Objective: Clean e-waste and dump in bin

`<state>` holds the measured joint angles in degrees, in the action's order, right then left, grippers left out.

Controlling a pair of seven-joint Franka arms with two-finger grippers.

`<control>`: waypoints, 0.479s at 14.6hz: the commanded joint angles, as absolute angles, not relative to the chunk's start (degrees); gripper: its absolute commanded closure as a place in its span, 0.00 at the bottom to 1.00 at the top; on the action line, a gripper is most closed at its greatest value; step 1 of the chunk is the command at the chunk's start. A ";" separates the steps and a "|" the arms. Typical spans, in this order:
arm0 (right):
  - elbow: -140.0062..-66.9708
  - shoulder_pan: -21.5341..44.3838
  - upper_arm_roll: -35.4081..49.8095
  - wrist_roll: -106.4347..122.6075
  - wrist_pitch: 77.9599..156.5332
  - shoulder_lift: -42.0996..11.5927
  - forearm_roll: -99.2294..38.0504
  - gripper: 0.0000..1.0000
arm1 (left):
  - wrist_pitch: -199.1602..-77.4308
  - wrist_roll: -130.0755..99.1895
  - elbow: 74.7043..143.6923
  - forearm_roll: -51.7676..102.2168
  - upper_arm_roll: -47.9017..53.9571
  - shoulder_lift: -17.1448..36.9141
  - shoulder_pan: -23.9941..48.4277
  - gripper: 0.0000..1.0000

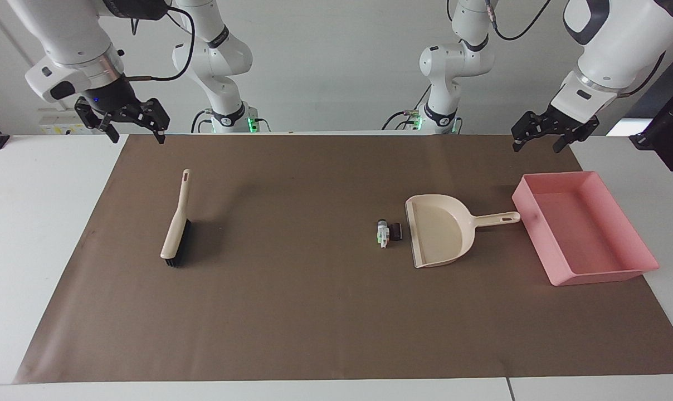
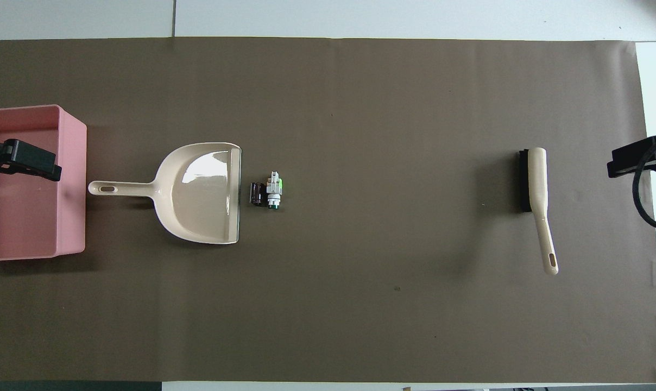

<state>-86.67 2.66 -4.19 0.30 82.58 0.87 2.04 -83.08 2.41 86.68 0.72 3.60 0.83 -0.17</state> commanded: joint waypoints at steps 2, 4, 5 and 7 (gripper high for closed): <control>-86.04 2.20 -3.78 1.58 82.62 0.53 2.37 0.01 | -80.52 1.85 86.92 -1.32 1.50 -0.70 1.66 0.01; -86.04 2.20 -3.78 1.76 82.70 0.53 2.37 0.01 | -80.24 1.85 87.18 -1.32 1.41 -0.97 1.67 0.01; -86.04 2.20 -3.78 1.76 82.62 0.44 2.37 0.01 | -80.33 1.85 87.71 -1.32 1.32 -1.58 1.67 0.01; -86.13 2.28 -3.78 1.23 82.62 0.53 2.37 0.01 | -80.86 1.85 88.15 -1.32 1.32 -1.58 1.41 0.01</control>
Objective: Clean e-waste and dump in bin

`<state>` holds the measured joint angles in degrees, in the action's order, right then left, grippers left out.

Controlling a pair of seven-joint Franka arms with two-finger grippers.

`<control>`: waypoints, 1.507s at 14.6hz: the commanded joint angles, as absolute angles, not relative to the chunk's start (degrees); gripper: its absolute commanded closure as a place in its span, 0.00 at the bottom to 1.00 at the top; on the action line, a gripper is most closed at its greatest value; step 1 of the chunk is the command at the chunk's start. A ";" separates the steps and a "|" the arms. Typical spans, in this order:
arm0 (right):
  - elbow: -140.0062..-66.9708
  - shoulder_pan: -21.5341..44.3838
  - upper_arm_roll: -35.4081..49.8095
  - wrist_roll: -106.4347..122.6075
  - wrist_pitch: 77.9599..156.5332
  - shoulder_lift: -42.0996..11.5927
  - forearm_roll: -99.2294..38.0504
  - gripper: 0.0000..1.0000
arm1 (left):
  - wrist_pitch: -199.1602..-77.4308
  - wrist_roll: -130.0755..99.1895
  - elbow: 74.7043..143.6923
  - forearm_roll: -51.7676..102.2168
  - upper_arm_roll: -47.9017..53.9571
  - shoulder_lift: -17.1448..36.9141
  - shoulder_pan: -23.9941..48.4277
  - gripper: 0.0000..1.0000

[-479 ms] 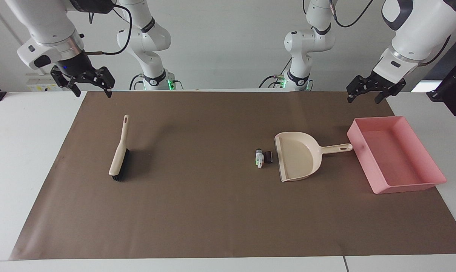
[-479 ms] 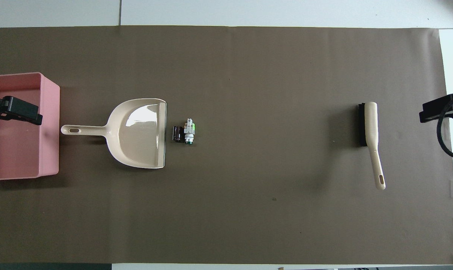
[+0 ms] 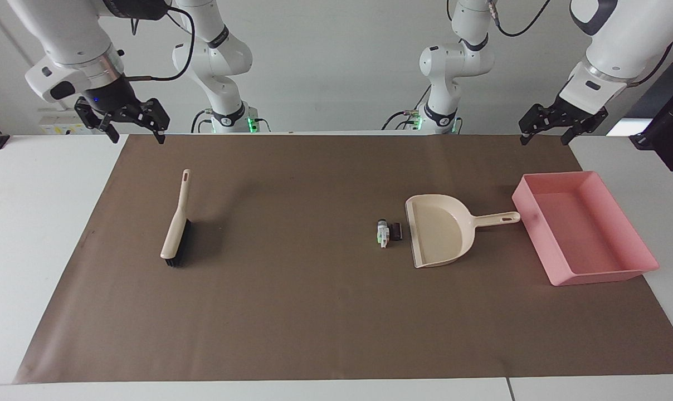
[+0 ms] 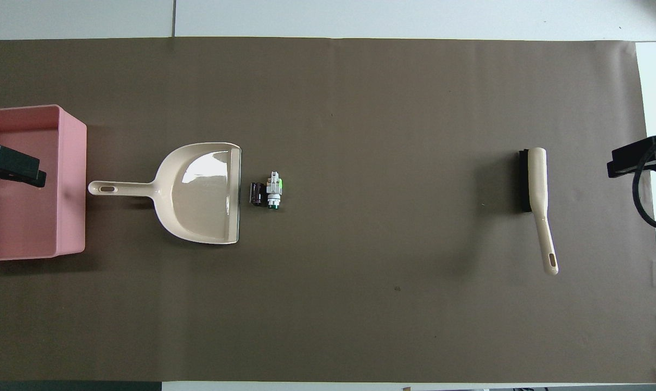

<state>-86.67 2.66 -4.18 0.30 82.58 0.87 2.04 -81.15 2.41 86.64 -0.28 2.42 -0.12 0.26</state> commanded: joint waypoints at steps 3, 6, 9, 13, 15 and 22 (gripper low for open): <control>-88.32 2.02 -3.87 1.23 84.53 1.23 2.37 0.01 | -81.03 1.93 88.07 -1.32 1.32 -1.50 1.05 0.01; -88.68 1.93 -3.87 1.32 85.95 1.49 2.37 0.01 | -80.34 1.93 87.98 -1.41 1.14 -1.40 0.70 0.01; -99.44 1.41 -3.95 1.23 92.78 5.69 2.37 0.01 | -80.33 1.93 88.07 -1.41 1.14 -1.41 0.70 0.01; -114.59 0.18 -4.13 2.72 103.34 7.83 2.29 0.01 | -82.08 2.02 88.24 -1.49 1.23 -1.49 1.49 0.01; -119.24 0.09 -4.22 2.55 109.31 6.60 2.20 0.01 | -82.35 2.54 88.42 -1.41 1.32 -1.49 1.58 0.01; -135.34 -4.04 -4.22 2.28 125.15 6.33 0.54 0.01 | -85.07 34.66 89.73 -1.23 1.49 -1.76 1.41 0.02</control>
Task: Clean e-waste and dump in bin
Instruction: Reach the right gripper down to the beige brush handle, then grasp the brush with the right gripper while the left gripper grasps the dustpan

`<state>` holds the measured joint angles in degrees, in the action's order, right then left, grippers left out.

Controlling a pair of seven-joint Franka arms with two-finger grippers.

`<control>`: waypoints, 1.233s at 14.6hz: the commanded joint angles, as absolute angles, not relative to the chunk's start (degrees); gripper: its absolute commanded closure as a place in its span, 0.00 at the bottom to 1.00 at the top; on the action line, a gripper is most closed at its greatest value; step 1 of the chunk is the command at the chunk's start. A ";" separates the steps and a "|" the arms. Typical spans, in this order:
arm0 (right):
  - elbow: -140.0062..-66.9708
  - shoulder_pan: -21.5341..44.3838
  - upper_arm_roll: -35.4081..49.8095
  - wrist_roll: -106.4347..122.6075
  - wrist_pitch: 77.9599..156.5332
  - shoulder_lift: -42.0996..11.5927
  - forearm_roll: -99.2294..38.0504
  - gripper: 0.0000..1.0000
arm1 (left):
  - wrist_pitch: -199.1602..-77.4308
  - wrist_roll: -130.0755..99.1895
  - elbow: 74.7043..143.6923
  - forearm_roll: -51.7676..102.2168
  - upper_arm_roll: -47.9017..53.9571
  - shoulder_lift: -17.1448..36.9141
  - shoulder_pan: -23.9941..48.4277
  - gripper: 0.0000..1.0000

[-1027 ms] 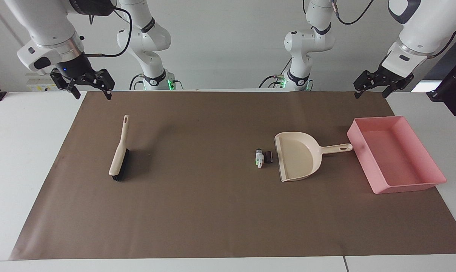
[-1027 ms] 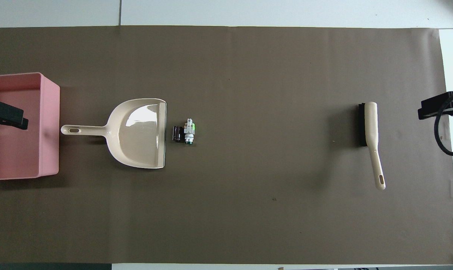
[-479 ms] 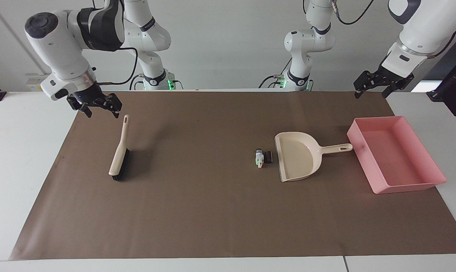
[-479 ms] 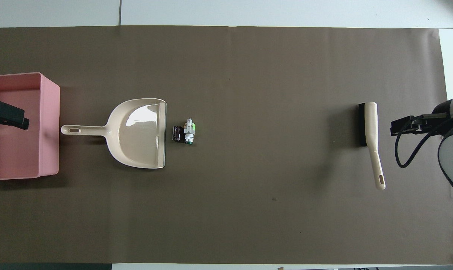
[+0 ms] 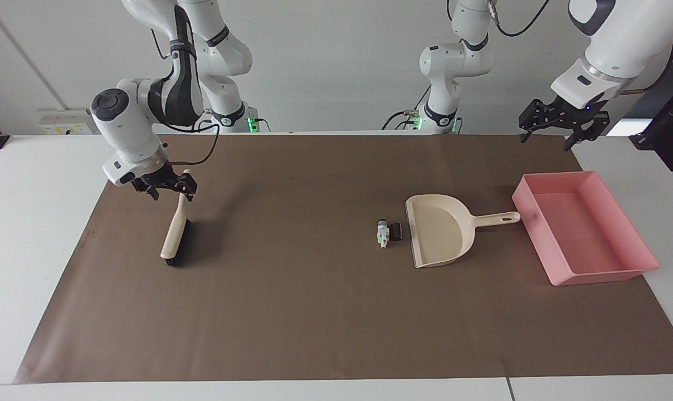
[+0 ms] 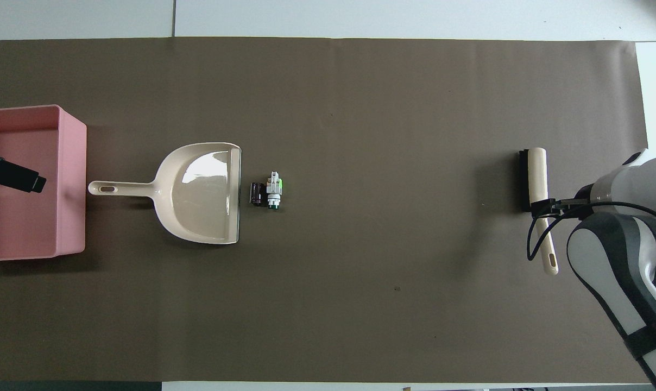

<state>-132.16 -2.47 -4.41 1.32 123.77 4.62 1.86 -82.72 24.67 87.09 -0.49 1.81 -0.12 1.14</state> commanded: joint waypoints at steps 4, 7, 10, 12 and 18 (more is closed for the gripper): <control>-139.47 -4.13 -4.22 3.60 128.49 6.42 -2.55 0.01 | -90.52 52.61 95.26 -1.23 1.49 -4.04 1.23 0.02; -139.57 -4.13 -4.22 4.39 128.50 6.50 -2.55 0.01 | -92.54 64.55 97.72 -1.23 1.50 -3.78 1.58 0.03; -139.48 -4.04 -4.13 4.39 128.50 6.50 -2.64 0.07 | -97.18 74.51 104.47 -1.41 1.76 -4.39 2.10 0.05; -139.48 -4.13 -4.13 4.57 128.58 6.42 -2.64 0.25 | -103.16 76.02 110.45 -2.54 1.84 -5.36 3.60 0.05; -138.78 -3.52 -4.13 4.13 129.37 6.06 -2.81 1.00 | -116.61 73.75 121.54 -9.67 1.93 -3.61 7.47 0.04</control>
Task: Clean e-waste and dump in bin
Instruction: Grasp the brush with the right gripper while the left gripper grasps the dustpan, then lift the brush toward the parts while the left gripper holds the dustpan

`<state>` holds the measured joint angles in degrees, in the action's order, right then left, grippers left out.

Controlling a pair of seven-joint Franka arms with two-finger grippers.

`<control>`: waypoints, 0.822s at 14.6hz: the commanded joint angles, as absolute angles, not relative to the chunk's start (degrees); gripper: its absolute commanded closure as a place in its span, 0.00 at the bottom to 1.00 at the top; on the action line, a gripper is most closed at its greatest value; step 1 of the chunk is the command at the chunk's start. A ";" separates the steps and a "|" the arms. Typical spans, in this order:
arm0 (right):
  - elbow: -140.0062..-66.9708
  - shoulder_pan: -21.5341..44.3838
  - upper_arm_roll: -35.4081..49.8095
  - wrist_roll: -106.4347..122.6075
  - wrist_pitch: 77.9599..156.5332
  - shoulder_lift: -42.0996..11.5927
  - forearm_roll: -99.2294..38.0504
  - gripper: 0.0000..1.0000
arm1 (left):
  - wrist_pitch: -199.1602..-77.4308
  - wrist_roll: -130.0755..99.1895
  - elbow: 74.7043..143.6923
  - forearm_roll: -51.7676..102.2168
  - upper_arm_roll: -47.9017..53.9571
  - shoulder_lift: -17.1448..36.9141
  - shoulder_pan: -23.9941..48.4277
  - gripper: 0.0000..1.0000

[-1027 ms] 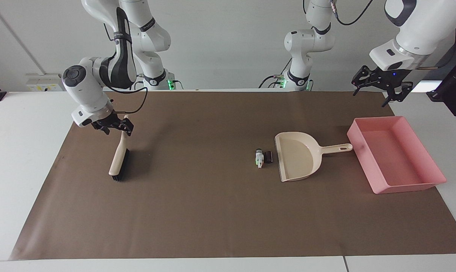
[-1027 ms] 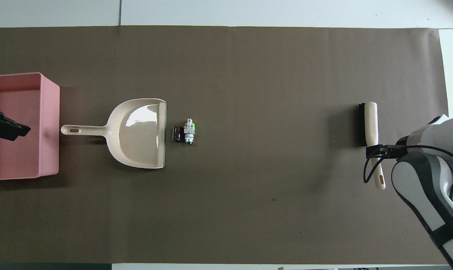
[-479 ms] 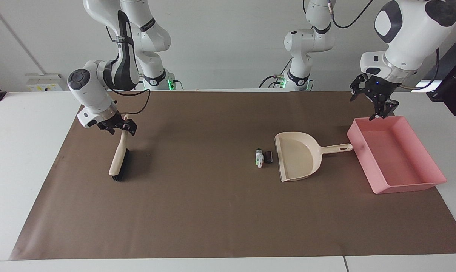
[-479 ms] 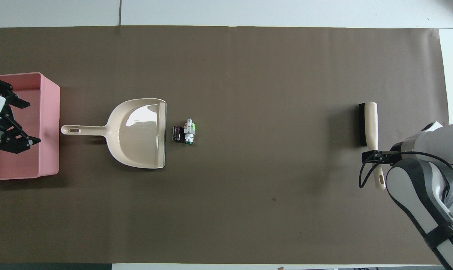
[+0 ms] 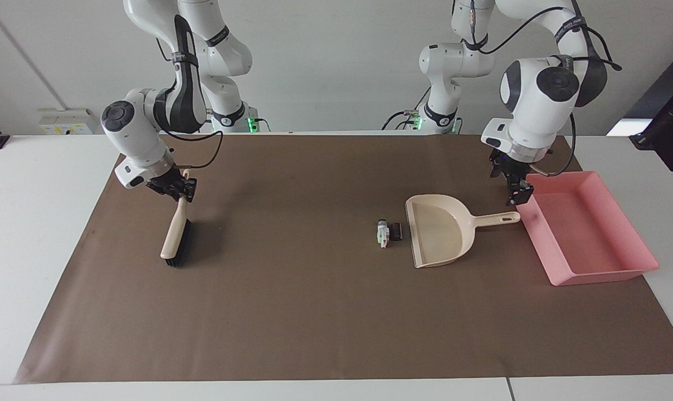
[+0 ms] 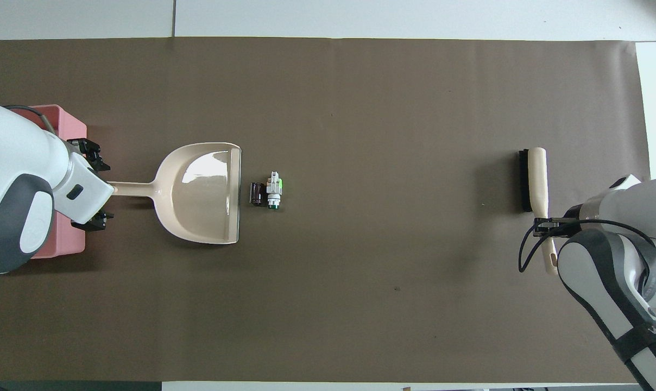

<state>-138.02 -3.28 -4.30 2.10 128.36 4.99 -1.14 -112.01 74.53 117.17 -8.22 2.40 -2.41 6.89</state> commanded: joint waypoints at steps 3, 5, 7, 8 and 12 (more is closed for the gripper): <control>-137.64 -3.43 -4.13 3.69 129.20 5.54 -2.81 1.00 | -123.11 69.54 123.83 -14.05 1.93 -0.36 8.34 0.04; -134.23 -1.86 -3.87 3.26 126.93 4.66 -2.81 1.00 | -125.67 69.08 124.45 -14.33 1.85 1.14 8.35 0.04; -129.22 0.17 -3.87 1.51 122.63 3.43 -2.55 1.00 | -128.31 69.00 125.16 -14.50 1.85 2.45 8.17 0.04; -126.76 0.96 -3.87 -0.16 120.78 2.82 -1.85 1.00 | -129.10 68.73 125.16 -14.50 1.85 3.16 8.26 0.04; -118.76 5.52 -3.78 -4.28 115.06 0.01 -1.23 1.00 | -130.08 68.64 126.74 -18.09 1.85 3.51 8.17 0.08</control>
